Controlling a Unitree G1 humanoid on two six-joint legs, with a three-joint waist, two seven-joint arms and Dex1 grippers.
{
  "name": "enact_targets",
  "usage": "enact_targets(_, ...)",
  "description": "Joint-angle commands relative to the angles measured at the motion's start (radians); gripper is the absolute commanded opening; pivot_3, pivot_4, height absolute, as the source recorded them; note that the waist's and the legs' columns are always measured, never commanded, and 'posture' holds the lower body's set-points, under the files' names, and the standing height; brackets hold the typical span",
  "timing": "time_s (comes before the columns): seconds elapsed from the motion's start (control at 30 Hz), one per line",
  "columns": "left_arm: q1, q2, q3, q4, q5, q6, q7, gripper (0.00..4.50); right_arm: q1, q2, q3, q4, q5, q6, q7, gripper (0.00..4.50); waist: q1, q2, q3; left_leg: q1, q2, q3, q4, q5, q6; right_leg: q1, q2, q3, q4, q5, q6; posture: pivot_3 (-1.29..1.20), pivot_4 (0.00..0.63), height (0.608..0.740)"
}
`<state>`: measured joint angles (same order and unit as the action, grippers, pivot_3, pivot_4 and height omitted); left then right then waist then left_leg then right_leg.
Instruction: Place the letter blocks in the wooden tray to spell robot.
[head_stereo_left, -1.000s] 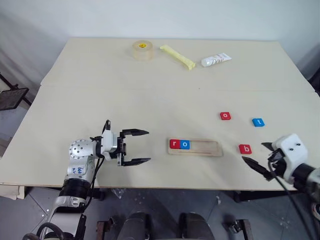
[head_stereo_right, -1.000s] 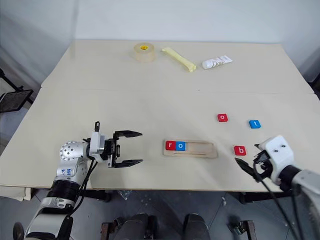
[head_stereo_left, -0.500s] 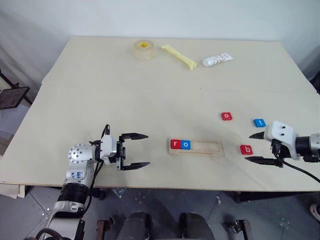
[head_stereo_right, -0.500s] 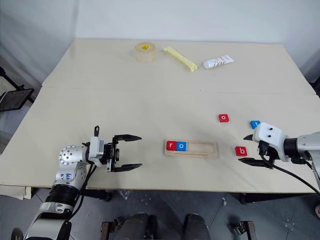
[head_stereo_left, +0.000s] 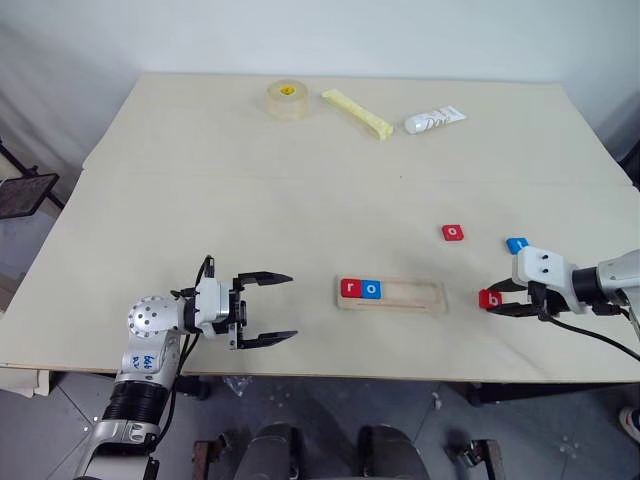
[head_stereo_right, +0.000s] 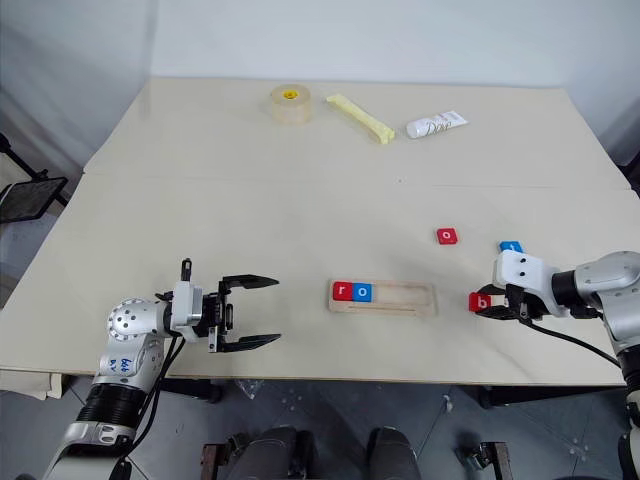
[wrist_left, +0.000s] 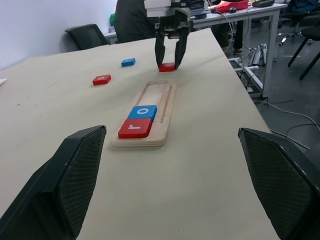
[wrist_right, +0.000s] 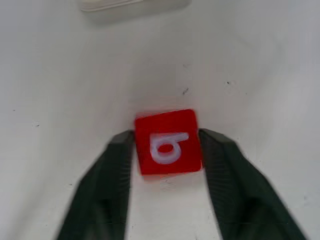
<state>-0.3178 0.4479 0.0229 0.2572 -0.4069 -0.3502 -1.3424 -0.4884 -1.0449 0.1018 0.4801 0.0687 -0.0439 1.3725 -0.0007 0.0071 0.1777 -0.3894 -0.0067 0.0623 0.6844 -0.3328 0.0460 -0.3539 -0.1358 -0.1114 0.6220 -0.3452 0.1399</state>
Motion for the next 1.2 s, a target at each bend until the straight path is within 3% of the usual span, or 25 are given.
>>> enact_targets(0.03,-0.013,0.003,0.005,-0.01,-0.014,-0.003,0.008,4.5,-0.008,0.007,-0.011,0.01,-0.008,0.008,-0.008,1.47,0.0,0.0,0.0,0.0,0.0,0.0,0.0,0.0,0.0,0.0,0.0,0.0,0.0,0.0,0.0,0.0,0.15,0.74)
enact_targets(0.37,-0.087,-0.021,-0.008,0.079,-0.002,-0.027,-0.008,4.5,-0.068,0.003,-0.1,-0.263,0.14,0.37,-0.034,1.47,0.0,0.001,0.0,-0.001,0.0,0.0,0.0,0.0,0.0,-0.001,0.0,0.0,0.001,0.0,0.0,0.0,0.15,0.74)
enact_targets(0.53,-0.113,-0.036,-0.013,0.12,0.004,-0.048,-0.016,4.5,-0.092,0.029,-0.07,-0.423,0.156,0.504,-0.067,1.47,0.003,0.001,0.0,-0.001,0.0,-0.001,0.0,0.0,0.0,-0.001,0.0,-0.001,0.001,0.0,0.0,0.0,0.15,0.74)
enact_targets(1.2,-0.116,-0.027,-0.004,0.156,0.001,-0.081,-0.035,4.5,-0.246,0.209,0.204,-0.492,0.023,0.561,-0.1,1.47,0.002,0.0,0.0,-0.002,-0.001,-0.002,0.0,0.0,0.0,-0.004,-0.001,-0.003,0.004,0.0,0.0,0.0,0.15,0.74)
